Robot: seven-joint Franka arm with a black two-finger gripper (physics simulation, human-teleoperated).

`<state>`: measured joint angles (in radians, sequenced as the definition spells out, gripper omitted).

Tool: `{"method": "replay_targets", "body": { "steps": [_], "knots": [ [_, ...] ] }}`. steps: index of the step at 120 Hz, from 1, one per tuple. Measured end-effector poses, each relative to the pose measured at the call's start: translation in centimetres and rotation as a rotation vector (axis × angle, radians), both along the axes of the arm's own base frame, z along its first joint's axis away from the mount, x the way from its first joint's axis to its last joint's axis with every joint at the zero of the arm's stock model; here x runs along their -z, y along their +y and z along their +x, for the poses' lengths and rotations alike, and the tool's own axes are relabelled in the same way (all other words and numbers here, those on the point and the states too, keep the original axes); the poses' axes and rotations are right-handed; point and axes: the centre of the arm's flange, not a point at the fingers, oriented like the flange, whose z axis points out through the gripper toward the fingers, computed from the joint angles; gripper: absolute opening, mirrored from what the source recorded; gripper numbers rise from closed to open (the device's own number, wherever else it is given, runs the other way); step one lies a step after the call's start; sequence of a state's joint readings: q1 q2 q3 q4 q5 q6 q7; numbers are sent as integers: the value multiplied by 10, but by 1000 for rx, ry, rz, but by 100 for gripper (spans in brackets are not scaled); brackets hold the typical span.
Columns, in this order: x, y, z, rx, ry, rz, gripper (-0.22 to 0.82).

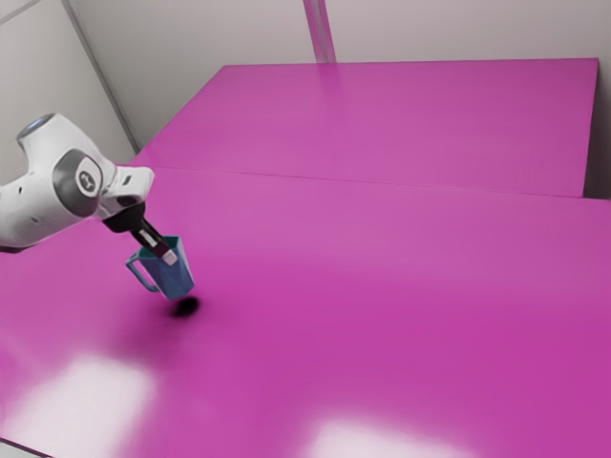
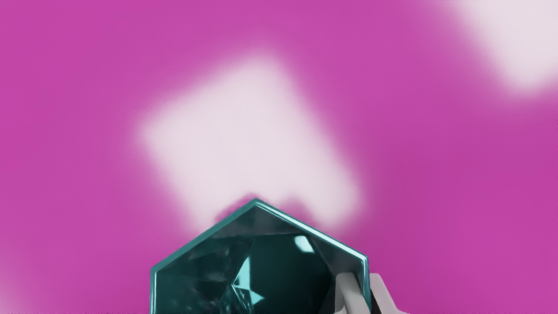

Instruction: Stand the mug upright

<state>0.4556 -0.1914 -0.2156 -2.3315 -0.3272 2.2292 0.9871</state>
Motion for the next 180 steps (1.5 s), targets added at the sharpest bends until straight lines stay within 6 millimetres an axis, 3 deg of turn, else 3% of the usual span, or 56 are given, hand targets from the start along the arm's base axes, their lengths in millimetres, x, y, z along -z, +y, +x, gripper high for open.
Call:
{"method": "replay_targets", "body": {
  "steps": [33, 80, 102, 167, 180],
  "knots": [
    [4, -47, 9, -43, 69, 71, -18],
    [13, -94, 21, -147, 117, 72, -18],
    [24, -105, 25, -203, 155, 62, -18],
    [43, -105, 29, -347, 218, 48, -18],
    [43, -105, 29, -364, 221, 46, -8]
  ]
}}
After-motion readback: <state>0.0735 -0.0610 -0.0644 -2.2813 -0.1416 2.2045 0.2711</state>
